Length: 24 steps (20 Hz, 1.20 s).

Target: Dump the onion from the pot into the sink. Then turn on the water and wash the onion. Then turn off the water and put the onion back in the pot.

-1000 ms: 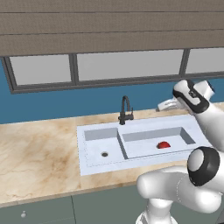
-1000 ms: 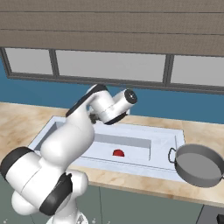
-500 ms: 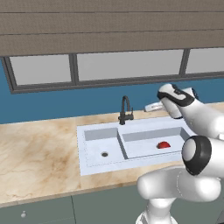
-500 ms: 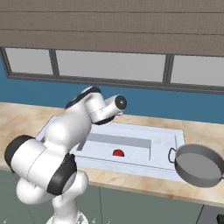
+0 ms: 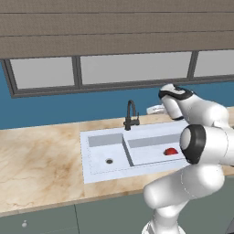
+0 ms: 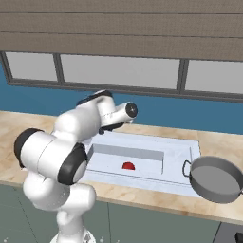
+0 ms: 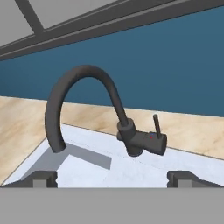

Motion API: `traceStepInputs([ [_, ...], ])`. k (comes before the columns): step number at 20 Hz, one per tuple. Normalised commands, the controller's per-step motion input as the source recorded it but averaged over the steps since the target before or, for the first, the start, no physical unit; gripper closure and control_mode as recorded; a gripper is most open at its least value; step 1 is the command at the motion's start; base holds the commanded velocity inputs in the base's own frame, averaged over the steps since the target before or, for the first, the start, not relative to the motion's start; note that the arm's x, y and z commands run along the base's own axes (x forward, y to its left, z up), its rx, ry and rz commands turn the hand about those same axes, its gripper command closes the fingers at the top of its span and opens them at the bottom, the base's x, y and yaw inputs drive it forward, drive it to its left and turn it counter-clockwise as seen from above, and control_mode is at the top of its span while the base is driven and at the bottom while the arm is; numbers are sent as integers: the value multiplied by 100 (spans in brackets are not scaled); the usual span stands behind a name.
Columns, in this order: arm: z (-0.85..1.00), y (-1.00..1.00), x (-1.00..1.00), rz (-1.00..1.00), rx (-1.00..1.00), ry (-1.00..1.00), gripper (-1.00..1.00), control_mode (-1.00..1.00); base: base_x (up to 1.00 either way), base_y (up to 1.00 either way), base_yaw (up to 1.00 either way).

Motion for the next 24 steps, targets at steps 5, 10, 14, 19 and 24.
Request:
traceStepInputs([
  [5, -45, 1, 41, 0, 2, 0, -100, -100, 0, 0, 0],
  [10, -36, 0, 23, 1, 3, 0, -100, -100, 0, 0, 0],
  [14, -15, 0, 28, 1, 4, 0, -100, -100, 0, 0, 0],
  [19, -14, 4, 44, 1, 5, 0, -100, -100, 0, 0, 0],
  [24, -9, 5, 42, 0, 5, 0, -100, -100, 0, 0, 0],
])
